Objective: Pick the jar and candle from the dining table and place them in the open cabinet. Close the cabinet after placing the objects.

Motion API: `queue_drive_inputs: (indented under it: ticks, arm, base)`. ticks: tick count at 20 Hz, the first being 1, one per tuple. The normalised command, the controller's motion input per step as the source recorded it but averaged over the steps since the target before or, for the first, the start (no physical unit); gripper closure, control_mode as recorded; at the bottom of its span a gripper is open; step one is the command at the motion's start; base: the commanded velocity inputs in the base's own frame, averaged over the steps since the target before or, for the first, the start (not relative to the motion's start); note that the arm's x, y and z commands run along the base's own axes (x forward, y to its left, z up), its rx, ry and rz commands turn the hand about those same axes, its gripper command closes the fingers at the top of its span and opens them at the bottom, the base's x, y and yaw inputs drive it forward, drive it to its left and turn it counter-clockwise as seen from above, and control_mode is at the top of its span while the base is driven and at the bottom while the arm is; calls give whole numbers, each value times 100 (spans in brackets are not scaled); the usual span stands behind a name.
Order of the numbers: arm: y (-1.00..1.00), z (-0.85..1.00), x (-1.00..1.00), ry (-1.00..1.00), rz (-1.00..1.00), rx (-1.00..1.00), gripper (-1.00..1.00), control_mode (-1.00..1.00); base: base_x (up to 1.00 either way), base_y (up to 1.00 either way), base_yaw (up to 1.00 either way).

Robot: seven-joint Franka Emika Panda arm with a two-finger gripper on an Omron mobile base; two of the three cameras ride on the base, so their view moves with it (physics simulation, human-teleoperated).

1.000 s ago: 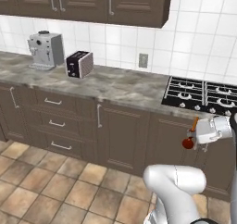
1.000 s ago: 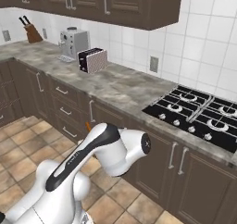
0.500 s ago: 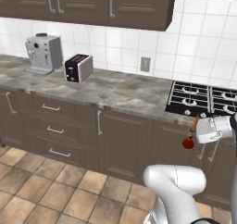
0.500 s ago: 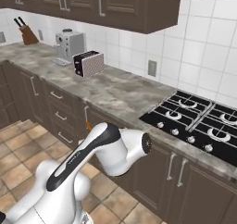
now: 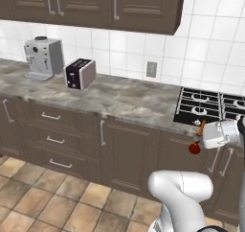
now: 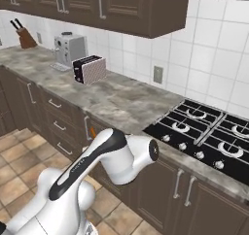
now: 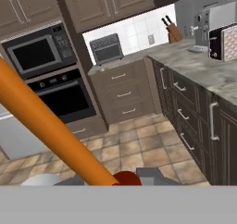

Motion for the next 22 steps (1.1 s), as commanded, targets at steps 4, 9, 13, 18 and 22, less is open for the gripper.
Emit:
queue_drive_inputs:
  ticks: [4,9,13,18,22]
  arm:
    - [0,0,0,0,0,0,100,100]
    - [0,0,0,0,0,0,100,100]
    - [0,0,0,0,0,0,100,100]
    - [0,0,0,0,0,0,100,100]
    - [0,0,0,0,0,0,100,100]
  base:
    - [13,-25,-3]
    - [18,-8,-53]
    - [3,0,-81]
    - [0,0,-88]
    - [6,3,-84]
